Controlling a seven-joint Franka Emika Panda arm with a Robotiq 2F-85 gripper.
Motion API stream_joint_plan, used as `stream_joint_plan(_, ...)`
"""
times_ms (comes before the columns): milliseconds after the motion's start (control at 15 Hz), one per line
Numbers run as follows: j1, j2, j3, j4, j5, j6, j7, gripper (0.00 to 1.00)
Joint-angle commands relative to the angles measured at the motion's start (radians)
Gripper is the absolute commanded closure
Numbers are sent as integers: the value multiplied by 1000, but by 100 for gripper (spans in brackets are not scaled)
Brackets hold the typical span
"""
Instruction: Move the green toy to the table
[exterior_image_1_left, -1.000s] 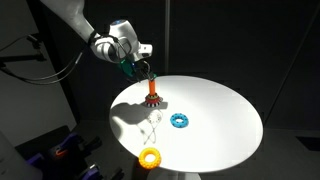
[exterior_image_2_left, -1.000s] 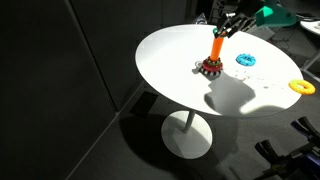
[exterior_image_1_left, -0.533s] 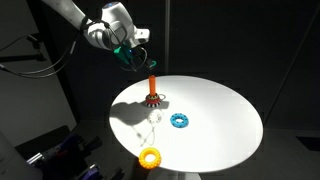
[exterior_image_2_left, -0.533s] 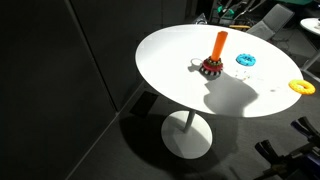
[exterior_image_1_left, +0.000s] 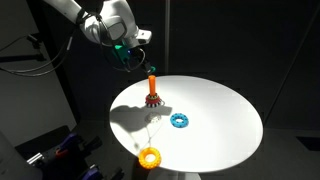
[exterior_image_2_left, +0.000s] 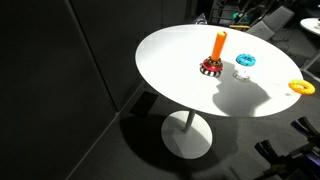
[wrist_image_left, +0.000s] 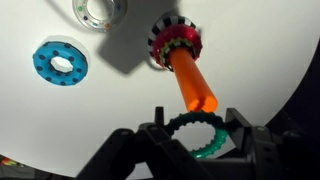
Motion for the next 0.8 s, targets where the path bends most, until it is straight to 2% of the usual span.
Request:
stream_joint_plan(0, -54, -58, 28, -35, 19, -95, -13, 62)
stream_joint_plan(467, -97, -35, 30, -36, 20, -224, -8, 62)
stream_joint_plan(733, -105, -16, 30, -41, 16, -243, -12, 62)
